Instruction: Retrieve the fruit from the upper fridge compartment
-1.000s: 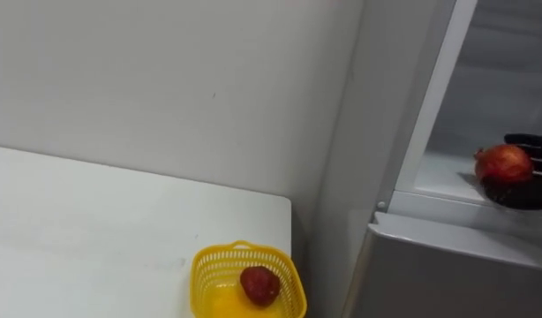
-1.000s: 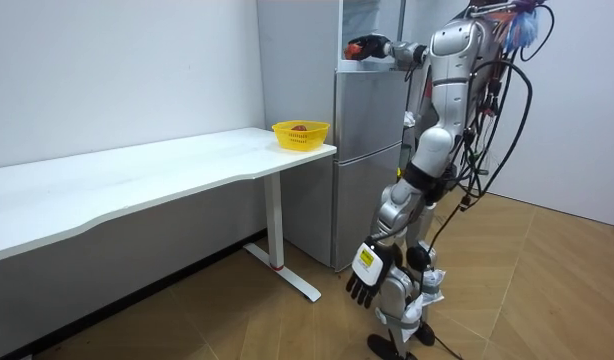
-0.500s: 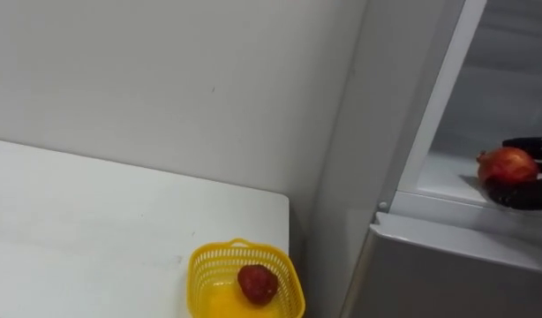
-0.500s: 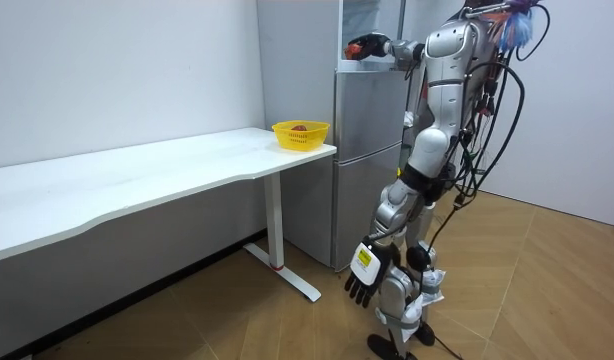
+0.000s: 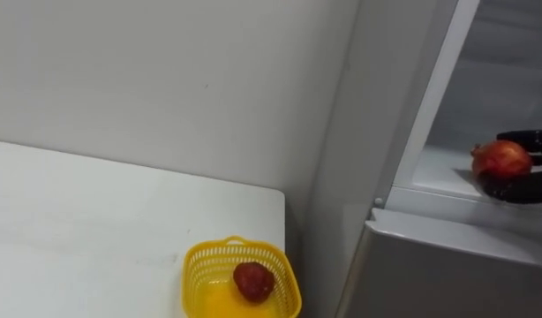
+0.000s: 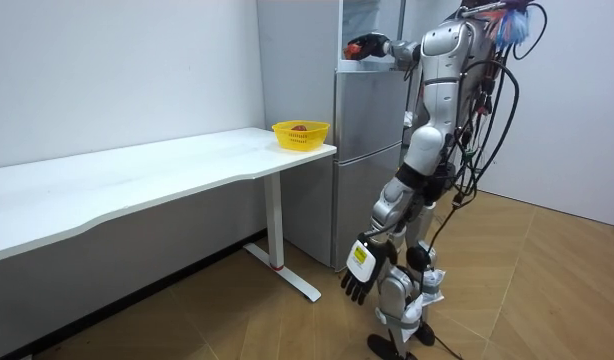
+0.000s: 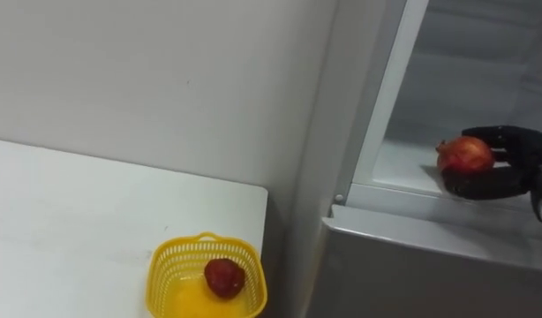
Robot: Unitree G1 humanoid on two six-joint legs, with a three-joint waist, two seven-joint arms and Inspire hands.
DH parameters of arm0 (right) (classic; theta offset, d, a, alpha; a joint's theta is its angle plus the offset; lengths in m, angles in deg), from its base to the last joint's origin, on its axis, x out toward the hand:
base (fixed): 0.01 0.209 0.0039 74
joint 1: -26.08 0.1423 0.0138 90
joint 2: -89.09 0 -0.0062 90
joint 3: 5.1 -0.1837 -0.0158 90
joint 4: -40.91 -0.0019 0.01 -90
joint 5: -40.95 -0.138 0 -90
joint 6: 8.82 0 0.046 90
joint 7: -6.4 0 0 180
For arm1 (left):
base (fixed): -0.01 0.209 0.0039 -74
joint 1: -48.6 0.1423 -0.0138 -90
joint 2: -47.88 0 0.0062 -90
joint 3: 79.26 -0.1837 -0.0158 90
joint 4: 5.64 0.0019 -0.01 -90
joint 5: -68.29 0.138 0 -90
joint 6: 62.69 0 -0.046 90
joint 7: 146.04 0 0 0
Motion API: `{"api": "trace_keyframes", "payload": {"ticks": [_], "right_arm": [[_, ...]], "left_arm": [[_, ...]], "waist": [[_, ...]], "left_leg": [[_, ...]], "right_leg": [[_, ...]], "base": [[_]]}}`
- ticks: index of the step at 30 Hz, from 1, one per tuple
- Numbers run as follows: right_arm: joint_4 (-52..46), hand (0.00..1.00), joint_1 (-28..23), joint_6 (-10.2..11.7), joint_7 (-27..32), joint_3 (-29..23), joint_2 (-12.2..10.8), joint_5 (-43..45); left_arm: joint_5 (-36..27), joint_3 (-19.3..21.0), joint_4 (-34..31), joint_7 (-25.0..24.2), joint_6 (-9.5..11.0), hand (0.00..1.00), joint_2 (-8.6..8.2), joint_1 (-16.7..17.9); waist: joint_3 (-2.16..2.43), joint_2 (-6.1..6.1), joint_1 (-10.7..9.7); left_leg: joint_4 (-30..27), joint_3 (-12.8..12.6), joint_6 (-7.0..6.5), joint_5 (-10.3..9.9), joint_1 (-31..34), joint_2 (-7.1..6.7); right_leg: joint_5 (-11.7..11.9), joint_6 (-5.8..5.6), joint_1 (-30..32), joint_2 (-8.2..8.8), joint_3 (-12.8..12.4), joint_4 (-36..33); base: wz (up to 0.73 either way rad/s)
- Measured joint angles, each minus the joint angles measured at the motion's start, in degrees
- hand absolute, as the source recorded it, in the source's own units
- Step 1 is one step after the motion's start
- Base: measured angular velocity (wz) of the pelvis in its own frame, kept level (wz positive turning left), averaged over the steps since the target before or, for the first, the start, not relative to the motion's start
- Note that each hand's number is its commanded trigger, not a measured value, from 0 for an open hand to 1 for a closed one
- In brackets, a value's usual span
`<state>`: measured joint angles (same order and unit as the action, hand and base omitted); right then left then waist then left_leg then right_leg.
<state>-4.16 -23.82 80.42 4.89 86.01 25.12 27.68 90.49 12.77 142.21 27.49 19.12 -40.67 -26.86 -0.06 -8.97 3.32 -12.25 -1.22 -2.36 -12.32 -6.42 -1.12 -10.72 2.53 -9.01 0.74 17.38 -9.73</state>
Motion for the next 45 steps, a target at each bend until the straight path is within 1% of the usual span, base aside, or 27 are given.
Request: {"api": "trace_keyframes", "payload": {"ticks": [2,3,5,6,7,8,9,10,11,12,13,14,16,18,20,22,23,25,26,28,30,32,34,37,41,42,45], "right_arm": [[-2.6,1.00,-0.9,0.0,1.2,0.0,0.0,1.2],[-5.2,1.00,-2.3,0.0,2.4,-0.1,0.0,1.8],[-9.5,1.00,-4.7,0.0,4.6,-0.2,-0.1,2.4],[-12.9,1.00,-6.5,0.0,6.7,-0.8,-0.8,3.1],[-16.3,1.00,-8.1,0.2,8.7,-1.6,-2.3,4.2],[-17.7,1.00,-8.8,0.3,9.8,-2.1,-2.9,4.8],[-20.2,1.00,-10.2,0.3,11.6,-2.8,-3.6,6.5],[-23.6,1.00,-12.0,0.3,13.8,-3.0,-3.9,9.2],[-25.6,1.00,-13.0,0.4,14.6,-3.0,-4.0,10.8],[-29.6,1.00,-14.8,0.6,16.2,-3.4,-5.4,14.1],[-33.9,1.00,-17.0,0.9,18.1,-4.1,-7.8,16.9],[-35.9,1.00,-18.2,1.1,19.2,-4.2,-8.9,18.3],[-40.7,1.00,-22.1,2.7,21.8,-4.2,-11.9,21.0],[-42.4,1.00,-22.7,2.8,23.7,-4.2,-13.2,22.4],[-45.2,1.00,-23.6,2.8,25.8,-4.2,-13.3,22.9],[-48.2,1.00,-24.0,4.5,29.3,-4.2,-13.4,23.8],[-48.9,1.00,-24.1,5.1,30.2,-4.3,-13.5,24.2],[-51.2,1.00,-24.9,7.2,32.7,-4.3,-13.9,26.5],[-51.9,1.00,-25.0,7.3,33.2,-4.3,-14.1,27.4],[-54.4,1.00,-25.1,8.3,34.9,-4.3,-15.5,30.0],[-56.0,1.00,-25.1,9.1,36.0,-4.4,-15.7,32.1],[-57.8,1.00,-25.1,10.0,37.3,-4.4,-16.6,33.7],[-59.5,1.00,-25.2,11.5,39.0,-4.4,-17.5,34.7],[-61.2,1.00,-25.6,12.1,40.1,-4.3,-17.7,38.1],[-64.5,1.00,-27.2,13.5,40.0,-3.4,-17.7,39.3],[-65.5,1.00,-27.8,13.7,39.9,-2.8,-17.7,39.7],[-66.0,1.00,-28.3,14.1,39.2,-0.1,-17.7,41.0]], "left_arm": [[0.0,0.0,0.0,0.1,0.3,0.00,0.00,-0.5],[-0.1,0.0,0.1,0.1,0.4,0.00,0.00,-0.5],[0.0,0.0,0.2,0.3,0.5,0.00,0.00,-0.6],[-0.1,0.0,0.2,0.8,0.6,0.00,0.00,-0.7],[-0.1,0.0,0.1,1.3,0.8,0.00,-0.01,-0.7],[-0.1,0.0,0.1,1.5,1.0,0.00,-0.01,-0.9],[-0.1,-0.1,0.1,2.1,1.4,0.00,-0.07,-1.0],[-0.1,-0.2,0.1,2.6,1.8,0.00,-0.22,-1.0],[-0.1,-0.1,0.1,2.8,2.0,0.00,-0.38,-1.0],[-0.1,-0.1,0.4,3.7,2.1,0.00,-0.97,-1.0],[-0.1,-0.3,1.1,4.6,2.4,0.00,-1.66,-1.1],[-0.1,-0.3,1.6,5.0,2.5,0.00,-1.96,-1.3],[-0.1,-0.3,2.5,6.1,3.1,0.00,-2.77,-1.8],[-0.1,-0.3,2.5,6.2,3.7,0.00,-3.17,-1.5],[-0.1,-0.5,2.5,6.2,4.1,0.00,-3.23,-1.2],[-0.1,-1.1,2.6,6.0,4.1,0.00,-3.23,-1.1],[-0.1,-1.1,2.7,6.0,4.2,0.00,-3.26,-1.1],[-0.1,-1.2,2.9,6.0,4.6,0.00,-3.29,-1.1],[-0.1,-1.2,2.9,6.0,4.7,0.00,-3.31,-1.1],[-0.1,-1.8,3.0,6.2,4.9,0.00,-3.36,-1.2],[-0.2,-1.8,4.0,6.4,5.4,0.00,-3.42,-1.6],[-0.1,-1.8,4.7,6.6,5.7,0.00,-3.43,-2.2],[-0.1,-2.5,5.4,7.2,5.8,0.00,-3.46,-2.4],[-0.1,-2.9,6.4,7.1,6.0,0.00,-3.45,-2.8],[-0.1,-2.8,6.6,7.1,6.1,0.00,-3.42,-3.1],[-0.1,-2.9,6.7,7.1,6.1,0.00,-3.43,-3.4],[-0.1,-3.6,7.4,7.1,6.3,0.00,-3.42,-4.0]], "waist": [[-0.16,0.30,0.2],[-0.06,0.40,0.1],[-0.05,0.69,0.1],[-0.07,1.11,0.1],[0.09,1.33,-0.2],[0.10,1.44,-0.4],[0.32,1.69,-0.4],[0.50,2.39,-0.3],[0.46,2.78,-0.1],[0.50,3.62,-0.2],[0.78,4.40,-0.3],[0.80,4.72,-0.3],[0.55,5.38,-0.5],[0.34,5.52,-1.0],[0.26,5.42,-1.1],[0.17,5.20,-1.4],[0.19,5.09,-1.4],[0.28,4.78,-1.4],[0.31,4.75,-1.4],[0.32,4.74,-1.5],[0.29,4.84,-1.4],[0.28,4.89,-1.4],[0.26,5.06,-1.4],[0.22,5.38,-1.3],[0.21,5.66,-1.2],[0.29,5.53,-1.2],[0.26,5.36,-1.2]], "left_leg": [[0.0,-0.3,0.00,0.0,0.0,0.07],[0.0,-0.3,0.00,0.0,-0.1,0.07],[0.0,-0.4,0.00,0.0,0.0,0.09],[0.0,-0.4,0.01,0.0,0.3,0.13],[0.0,-0.4,0.02,0.0,0.8,0.19],[-0.1,-0.4,0.03,0.0,0.9,0.20],[0.0,-0.6,0.03,0.0,1.1,0.22],[0.1,-1.3,0.03,0.0,1.0,0.32],[0.2,-1.6,0.03,0.0,1.0,0.37],[0.3,-1.9,0.02,0.0,0.8,0.41],[0.6,-2.0,0.00,0.0,0.8,0.38],[0.7,-2.0,-0.01,0.0,0.8,0.37],[0.7,-2.1,0.00,0.0,0.8,0.40],[0.9,-2.5,0.00,0.0,0.9,0.44],[0.9,-2.5,0.01,0.0,1.1,0.41],[0.9,-2.6,0.01,0.0,1.1,0.39],[0.9,-2.7,0.01,0.0,1.1,0.39],[0.8,-2.8,0.01,0.0,1.0,0.39],[0.8,-2.7,0.01,0.0,1.0,0.38],[0.7,-2.6,0.00,0.0,1.0,0.36],[0.8,-2.7,0.00,0.0,1.0,0.35],[0.8,-2.7,0.00,0.0,0.9,0.37],[0.8,-2.6,0.00,0.0,0.9,0.38],[0.8,-2.7,0.00,0.0,0.8,0.39],[0.9,-2.9,0.00,0.0,0.7,0.44],[1.1,-3.2,0.00,0.0,0.7,0.46],[1.5,-3.7,0.04,0.1,0.6,0.56]], "right_leg": [[0.0,0.01,0.1,-0.03,-0.3,0.0],[0.0,0.00,0.1,-0.02,-0.3,0.0],[0.0,0.00,0.4,-0.03,-0.3,0.0],[0.0,0.01,0.7,-0.05,-0.2,-0.1],[0.0,0.05,0.9,-0.11,-0.2,-0.1],[0.1,0.07,1.0,-0.12,-0.2,-0.1],[0.1,0.07,1.3,-0.12,-0.2,-0.2],[0.1,0.07,1.5,-0.12,-0.5,-0.4],[0.1,0.07,1.7,-0.12,-0.8,-0.7],[0.1,0.07,1.8,-0.13,-1.4,-1.1],[0.1,0.06,2.0,-0.09,-1.5,-1.0],[0.1,0.06,2.1,-0.07,-1.5,-1.1],[0.1,0.06,2.1,-0.08,-1.5,-1.1],[0.1,0.05,2.2,-0.10,-1.7,-1.1],[0.0,0.06,2.3,-0.09,-1.8,-0.9],[-0.1,0.03,2.4,-0.14,-2.0,-0.8],[-0.1,0.03,2.4,-0.18,-2.2,-0.8],[-0.1,0.03,2.4,-0.32,-2.7,-0.8],[-0.1,0.03,2.4,-0.34,-2.8,-0.8],[-0.1,0.01,2.4,-0.32,-2.9,-0.8],[-0.1,-0.02,2.5,-0.31,-3.0,-0.9],[-0.1,-0.02,2.6,-0.34,-3.0,-0.9],[-0.1,-0.02,2.5,-0.35,-3.0,-0.9],[-0.1,-0.01,2.5,-0.35,-3.1,-1.0],[-0.1,-0.01,2.7,-0.36,-3.2,-1.0],[-0.1,-0.01,2.9,-0.36,-3.2,-1.0],[0.0,0.05,2.7,-0.35,-3.2,-1.0]], "base": [[-0.08],[0.00],[0.00],[0.00],[0.00],[0.00],[-0.08],[-0.13],[-0.19],[-0.16],[-0.11],[-0.06],[0.00],[0.00],[0.00],[-0.04],[0.00],[-0.02],[0.00],[0.00],[0.00],[0.00],[0.00],[0.00],[0.00],[-0.05],[-0.06]]}}
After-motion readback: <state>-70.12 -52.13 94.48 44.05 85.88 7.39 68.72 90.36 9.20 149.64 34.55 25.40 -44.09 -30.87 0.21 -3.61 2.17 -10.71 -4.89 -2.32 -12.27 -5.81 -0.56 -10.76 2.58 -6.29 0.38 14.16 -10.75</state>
